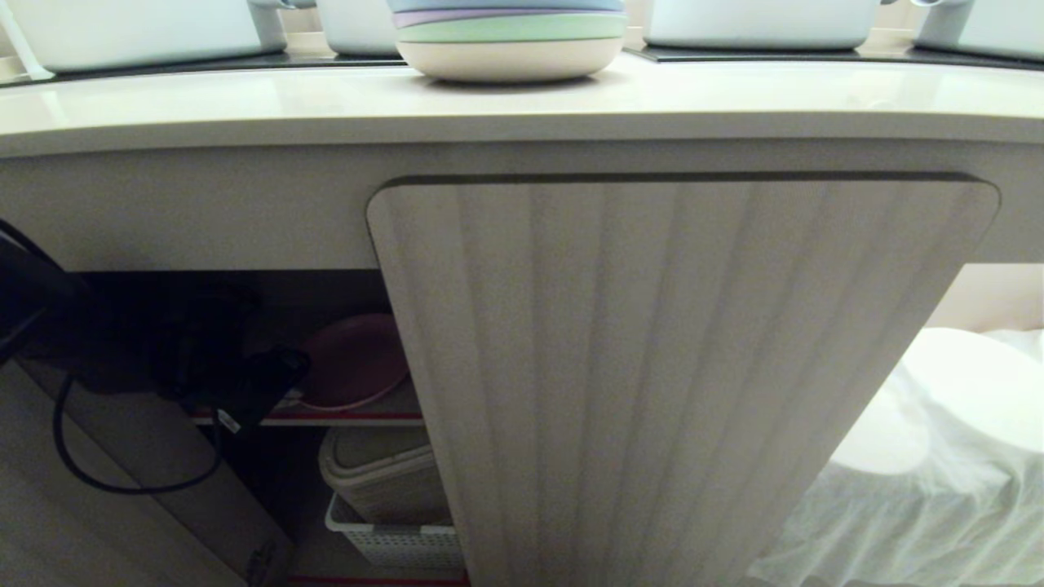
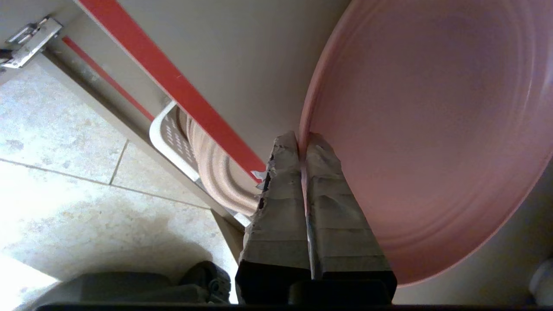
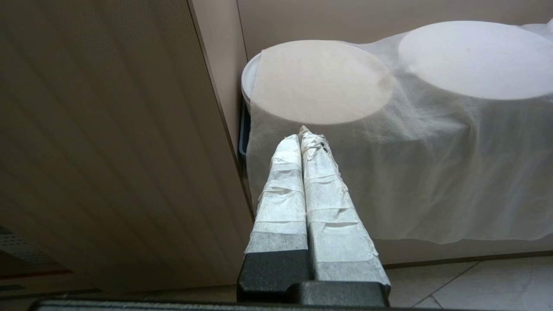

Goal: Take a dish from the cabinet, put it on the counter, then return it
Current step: Put it back into the cabinet

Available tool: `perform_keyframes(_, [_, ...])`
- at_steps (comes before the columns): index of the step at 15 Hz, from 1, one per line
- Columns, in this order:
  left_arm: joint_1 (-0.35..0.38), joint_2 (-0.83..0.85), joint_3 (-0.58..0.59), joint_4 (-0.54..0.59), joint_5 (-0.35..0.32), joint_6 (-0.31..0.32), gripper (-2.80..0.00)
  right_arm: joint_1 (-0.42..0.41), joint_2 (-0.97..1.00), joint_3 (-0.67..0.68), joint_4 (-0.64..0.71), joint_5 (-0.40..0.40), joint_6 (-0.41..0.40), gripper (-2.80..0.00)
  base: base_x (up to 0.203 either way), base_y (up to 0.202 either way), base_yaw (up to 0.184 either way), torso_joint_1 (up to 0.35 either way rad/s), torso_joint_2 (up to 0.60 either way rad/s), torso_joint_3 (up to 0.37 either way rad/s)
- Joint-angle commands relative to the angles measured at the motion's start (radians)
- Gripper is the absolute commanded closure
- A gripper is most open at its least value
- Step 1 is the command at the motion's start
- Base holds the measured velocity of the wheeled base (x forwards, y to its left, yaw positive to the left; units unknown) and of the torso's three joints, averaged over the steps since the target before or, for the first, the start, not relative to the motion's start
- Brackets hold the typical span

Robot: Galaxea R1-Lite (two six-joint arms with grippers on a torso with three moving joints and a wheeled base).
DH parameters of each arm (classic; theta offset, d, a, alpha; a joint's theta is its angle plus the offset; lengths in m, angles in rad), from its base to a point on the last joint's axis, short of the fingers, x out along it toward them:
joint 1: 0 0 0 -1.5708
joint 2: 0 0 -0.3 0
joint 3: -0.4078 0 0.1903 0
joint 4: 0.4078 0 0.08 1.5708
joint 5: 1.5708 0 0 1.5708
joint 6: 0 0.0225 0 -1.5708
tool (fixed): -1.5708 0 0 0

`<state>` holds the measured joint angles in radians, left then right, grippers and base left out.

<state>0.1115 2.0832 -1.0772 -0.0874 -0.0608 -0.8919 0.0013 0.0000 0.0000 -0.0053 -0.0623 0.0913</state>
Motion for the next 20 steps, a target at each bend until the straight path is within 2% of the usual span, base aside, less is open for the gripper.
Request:
perform_keyframes(1, [0.0, -0.016, 0.014, -0.001, -0.001, -0.004, 0.0, 0.0, 0.0, 0.0, 0.0, -0.001, 0.001, 0.0, 0.0, 0.0, 0.0, 0.0, 0.0, 0.0])
perform_keyframes(13, [0.002, -0.025, 0.031, -0.006, 0.006, -0.005, 0.0, 0.0, 0.0, 0.0, 0.001, -0.001, 0.001, 0.0, 0.0, 0.0, 0.0, 0.0, 0.0, 0.0])
perform_keyframes(16, [-0.001, -0.021, 0.027, -0.008, 0.033, -0.005, 0.0, 0.0, 0.0, 0.0, -0.001, -0.001, 0.001, 0.0, 0.0, 0.0, 0.0, 0.0, 0.0, 0.0])
perform_keyframes(20, [-0.003, -0.018, 0.021, -0.009, 0.033, -0.005, 0.0, 0.0, 0.0, -0.002, 0.0, -0.001, 0.001, 0.0, 0.0, 0.0, 0.0, 0.0, 0.0, 0.0])
